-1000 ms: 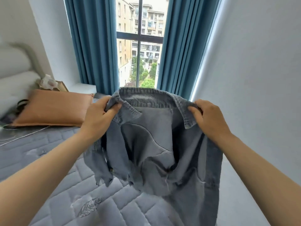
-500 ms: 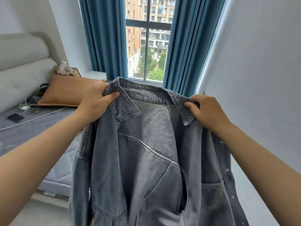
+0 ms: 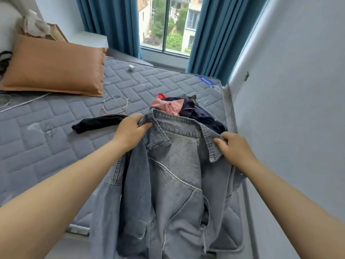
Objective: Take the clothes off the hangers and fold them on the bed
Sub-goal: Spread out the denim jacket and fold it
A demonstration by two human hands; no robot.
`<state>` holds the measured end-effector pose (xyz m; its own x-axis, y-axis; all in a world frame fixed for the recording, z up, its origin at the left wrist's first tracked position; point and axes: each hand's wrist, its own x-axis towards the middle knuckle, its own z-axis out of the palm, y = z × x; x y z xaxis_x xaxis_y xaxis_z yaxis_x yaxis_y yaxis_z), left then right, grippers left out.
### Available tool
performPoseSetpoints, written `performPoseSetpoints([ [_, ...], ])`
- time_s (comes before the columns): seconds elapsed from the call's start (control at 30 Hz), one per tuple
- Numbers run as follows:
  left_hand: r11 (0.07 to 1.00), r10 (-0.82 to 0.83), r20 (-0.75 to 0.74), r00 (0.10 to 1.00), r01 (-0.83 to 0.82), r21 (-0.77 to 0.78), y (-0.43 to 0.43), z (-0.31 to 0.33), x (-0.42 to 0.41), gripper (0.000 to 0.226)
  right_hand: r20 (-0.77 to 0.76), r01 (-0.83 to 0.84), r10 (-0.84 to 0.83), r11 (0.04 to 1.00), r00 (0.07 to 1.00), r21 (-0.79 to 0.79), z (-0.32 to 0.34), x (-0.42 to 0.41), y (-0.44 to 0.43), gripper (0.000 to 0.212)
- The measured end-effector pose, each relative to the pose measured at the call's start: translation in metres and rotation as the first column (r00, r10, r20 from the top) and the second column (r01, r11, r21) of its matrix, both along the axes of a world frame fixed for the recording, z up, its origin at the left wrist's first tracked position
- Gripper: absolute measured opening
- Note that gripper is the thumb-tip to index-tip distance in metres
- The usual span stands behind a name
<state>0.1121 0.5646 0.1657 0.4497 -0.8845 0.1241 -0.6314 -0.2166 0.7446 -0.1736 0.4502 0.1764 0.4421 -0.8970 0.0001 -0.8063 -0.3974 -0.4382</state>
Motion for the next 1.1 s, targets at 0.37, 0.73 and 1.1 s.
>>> performPoseSetpoints([
  [0.37, 0.964, 0.072, -0.094, 0.993, -0.045, 0.261, -0.070, -0.168, 0.099, 0.016, -0.156, 0.190, -0.156, 0.952, 0.975, 0.239, -0.162, 0.137, -0.055, 0.048],
  [0.73, 0.811, 0.221, -0.208, 0.953, -0.061, 0.582, 0.048, -0.321, 0.080, 0.012, -0.158, 0.084, 0.015, 0.795, 0.987, 0.600, -0.310, 0.184, 0.023, 0.028],
  [1.1, 0.684, 0.311, -0.199, 0.929, -0.074, 0.726, 0.135, -0.411, 0.040, 0.061, -0.202, 0.169, -0.039, 0.714, 0.979, 0.680, -0.415, 0.217, 0.073, 0.080],
])
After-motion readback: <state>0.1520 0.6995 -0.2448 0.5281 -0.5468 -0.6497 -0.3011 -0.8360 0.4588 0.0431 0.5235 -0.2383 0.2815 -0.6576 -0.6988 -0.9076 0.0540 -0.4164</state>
